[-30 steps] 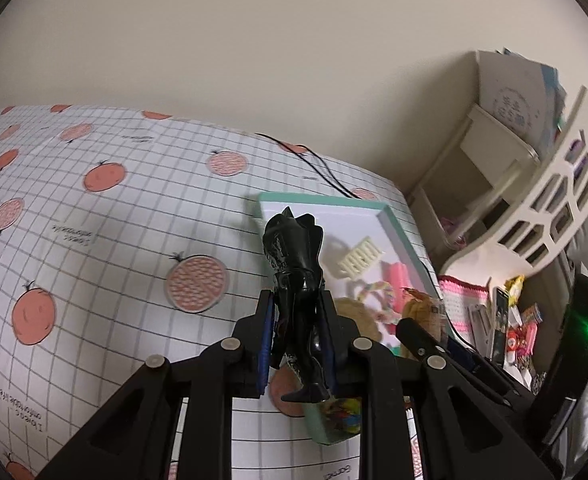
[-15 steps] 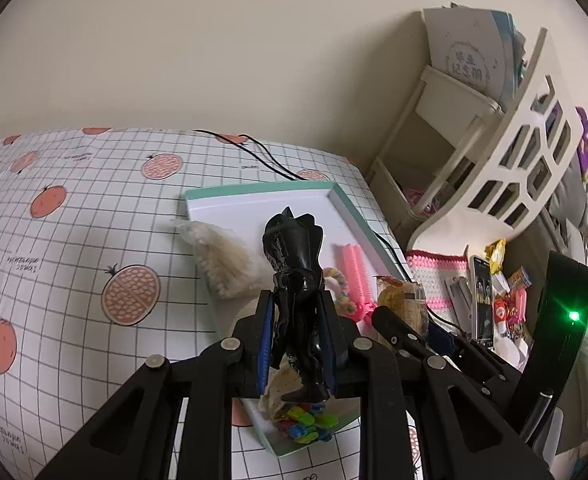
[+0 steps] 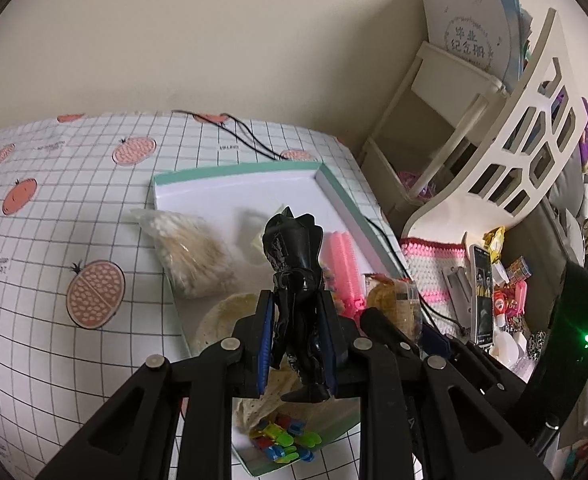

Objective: Organize objects
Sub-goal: 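Carry the snack bar with right tool while left tool carries the figure over the tray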

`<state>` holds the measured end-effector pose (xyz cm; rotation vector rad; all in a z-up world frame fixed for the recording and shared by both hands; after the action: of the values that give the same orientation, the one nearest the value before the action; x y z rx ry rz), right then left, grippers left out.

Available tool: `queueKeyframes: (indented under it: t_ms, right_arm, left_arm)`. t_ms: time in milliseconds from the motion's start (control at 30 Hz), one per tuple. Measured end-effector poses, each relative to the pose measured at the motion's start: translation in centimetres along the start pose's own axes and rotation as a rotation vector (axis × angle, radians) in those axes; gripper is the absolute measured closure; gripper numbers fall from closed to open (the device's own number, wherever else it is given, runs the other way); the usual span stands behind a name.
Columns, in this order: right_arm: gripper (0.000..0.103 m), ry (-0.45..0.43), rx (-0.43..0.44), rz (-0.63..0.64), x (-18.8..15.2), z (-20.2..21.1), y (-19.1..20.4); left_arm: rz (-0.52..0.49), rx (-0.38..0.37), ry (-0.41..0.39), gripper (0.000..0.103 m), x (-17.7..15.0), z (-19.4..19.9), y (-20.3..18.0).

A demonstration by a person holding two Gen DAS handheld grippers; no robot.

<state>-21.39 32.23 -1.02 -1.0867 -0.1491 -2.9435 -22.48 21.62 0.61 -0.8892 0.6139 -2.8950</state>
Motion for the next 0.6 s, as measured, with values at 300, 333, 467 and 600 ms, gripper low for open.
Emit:
queueKeyframes:
  t_ms: [300, 333, 467, 600]
  right_arm:
    - [0.063, 0.04, -0.008, 0.044, -0.8, -1.0, 0.8]
    - [0.063, 0.045, -0.01, 0.049, -0.9, -1.2, 0.8]
    - [0.063, 0.065, -0.01, 0.057, -1.3, -1.5, 0.9]
    - [0.063, 0.081, -0.011, 0.068, -1.7, -1.8, 1.0]
  left_arm:
    - [0.054, -0.008, 0.077, 0.081, -1.9, -1.8, 1.3]
    - [0.058, -0.008, 0.082, 0.081, -2.0, -1.9, 1.4]
    - [0.063, -0.008, 0.1, 0.081, -2.4, -2.2, 1.7]
    - [0.064, -0.005, 0.113, 0.081, -2.6, -2.4, 1.7]
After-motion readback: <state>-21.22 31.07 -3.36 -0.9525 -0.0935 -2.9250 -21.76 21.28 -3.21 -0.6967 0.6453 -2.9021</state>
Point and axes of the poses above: each gripper's, at about its wrist camera, not at the fingertips, and z roughly against the way its jaws point, y to its left, x to its top, the point moved 10 cm from there along -z, roughly the way its jaws point, and after that the axes turned 6 degrees about z, right-handed, at the moved point
